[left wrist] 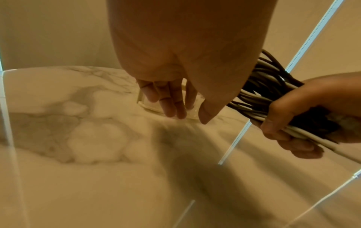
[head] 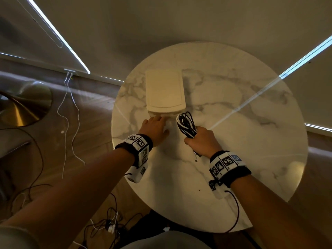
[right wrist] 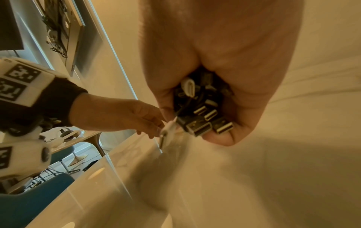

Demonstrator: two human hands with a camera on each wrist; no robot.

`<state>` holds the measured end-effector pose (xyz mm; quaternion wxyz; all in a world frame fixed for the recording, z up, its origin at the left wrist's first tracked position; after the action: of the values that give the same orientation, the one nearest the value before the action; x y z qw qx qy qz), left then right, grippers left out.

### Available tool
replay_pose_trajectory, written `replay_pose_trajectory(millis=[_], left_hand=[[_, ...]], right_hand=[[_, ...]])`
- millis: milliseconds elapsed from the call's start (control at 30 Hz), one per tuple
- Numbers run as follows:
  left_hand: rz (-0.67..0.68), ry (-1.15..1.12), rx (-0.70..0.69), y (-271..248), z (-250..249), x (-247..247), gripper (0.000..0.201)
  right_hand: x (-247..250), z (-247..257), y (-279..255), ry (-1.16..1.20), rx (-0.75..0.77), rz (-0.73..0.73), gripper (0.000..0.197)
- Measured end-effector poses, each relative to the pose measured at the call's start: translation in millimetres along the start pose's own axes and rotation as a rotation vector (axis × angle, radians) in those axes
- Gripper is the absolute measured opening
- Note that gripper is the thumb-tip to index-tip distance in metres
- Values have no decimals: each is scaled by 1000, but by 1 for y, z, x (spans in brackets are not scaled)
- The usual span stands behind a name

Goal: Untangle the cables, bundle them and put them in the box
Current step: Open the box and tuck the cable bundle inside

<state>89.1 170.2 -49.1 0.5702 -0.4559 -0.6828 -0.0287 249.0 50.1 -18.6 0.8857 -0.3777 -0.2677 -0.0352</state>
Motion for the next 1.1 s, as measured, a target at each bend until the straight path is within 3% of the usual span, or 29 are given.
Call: replay_pose_trajectory(millis=[233,367,500,700,967,1100], left_hand=[[49,-8,-60,-37,-9,-22,53],[-124,-41,-136,-49,-12,-17,35],[-206,-47,-35,-48,-1,-14,33],[-165,-61,-71,-61,-7,-20,21],[19,-47,-158,-101,-21,-54,27],[54,-87,-160,-105,-22,-56,31]], right_hand=[[-2,0,-6,-32,31,27,10],[-1,0,-11,-45,43,34,10],[0,-3,-15,-56,51,34,13],[4,-5,-19,-41,51,31,12],[8,2,-25,5,54,5,11],[0,11,-21,49,59,0,21]])
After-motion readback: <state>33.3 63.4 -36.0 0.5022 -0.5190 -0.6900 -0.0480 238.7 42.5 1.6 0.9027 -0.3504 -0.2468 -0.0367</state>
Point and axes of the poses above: each hand's wrist, its own y-axis towards the middle knuckle, its own x-axis out of the back of the hand, z = x × y, the point moved 2 cm from there along y, towards the middle knuckle, and after that the axes turned 10 degrees about z, right-handed, at the moved point
